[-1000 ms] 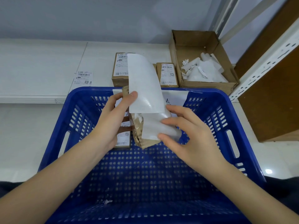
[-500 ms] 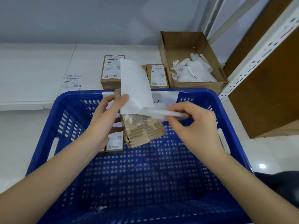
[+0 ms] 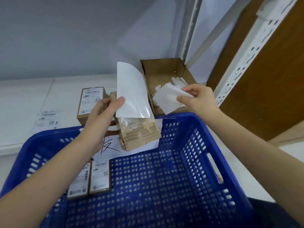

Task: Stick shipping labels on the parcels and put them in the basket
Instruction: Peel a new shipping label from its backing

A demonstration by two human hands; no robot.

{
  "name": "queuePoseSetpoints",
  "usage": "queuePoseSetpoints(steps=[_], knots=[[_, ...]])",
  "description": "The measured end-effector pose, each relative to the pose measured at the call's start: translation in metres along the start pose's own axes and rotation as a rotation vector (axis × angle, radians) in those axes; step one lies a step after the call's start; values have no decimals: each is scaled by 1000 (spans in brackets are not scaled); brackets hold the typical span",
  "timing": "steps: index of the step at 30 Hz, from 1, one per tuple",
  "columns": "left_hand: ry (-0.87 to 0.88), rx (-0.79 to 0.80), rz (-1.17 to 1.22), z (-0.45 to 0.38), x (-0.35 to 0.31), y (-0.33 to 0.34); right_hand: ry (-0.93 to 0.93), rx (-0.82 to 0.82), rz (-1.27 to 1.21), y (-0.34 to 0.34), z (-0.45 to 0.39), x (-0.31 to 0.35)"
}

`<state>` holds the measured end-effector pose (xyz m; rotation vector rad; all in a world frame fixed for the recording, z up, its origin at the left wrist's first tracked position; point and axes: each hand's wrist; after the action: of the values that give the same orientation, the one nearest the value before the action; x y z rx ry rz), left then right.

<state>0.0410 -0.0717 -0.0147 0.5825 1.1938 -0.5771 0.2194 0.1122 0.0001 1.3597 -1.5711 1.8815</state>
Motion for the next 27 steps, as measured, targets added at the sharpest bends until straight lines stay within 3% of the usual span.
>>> queuePoseSetpoints(steps=[7, 14, 22, 27], knots=[[-47, 41, 18, -23, 11, 31, 140, -74, 0, 15, -85, -54], [-64, 70, 3, -31, 22, 36, 127, 21, 233, 43, -120, -74], [-76, 126, 34, -28, 24, 38, -185, -35, 643, 33, -114, -93], [-82, 94, 23, -21, 29, 27, -422, 154, 863, 28, -101, -108]])
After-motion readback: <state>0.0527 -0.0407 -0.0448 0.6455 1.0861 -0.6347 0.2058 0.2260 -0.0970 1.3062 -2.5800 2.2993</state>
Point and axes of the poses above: each hand's wrist, its own z-axis away from the middle knuckle, its own y-axis out of the palm, x = y × z, and after that the axes turned 7 degrees about z, right-handed
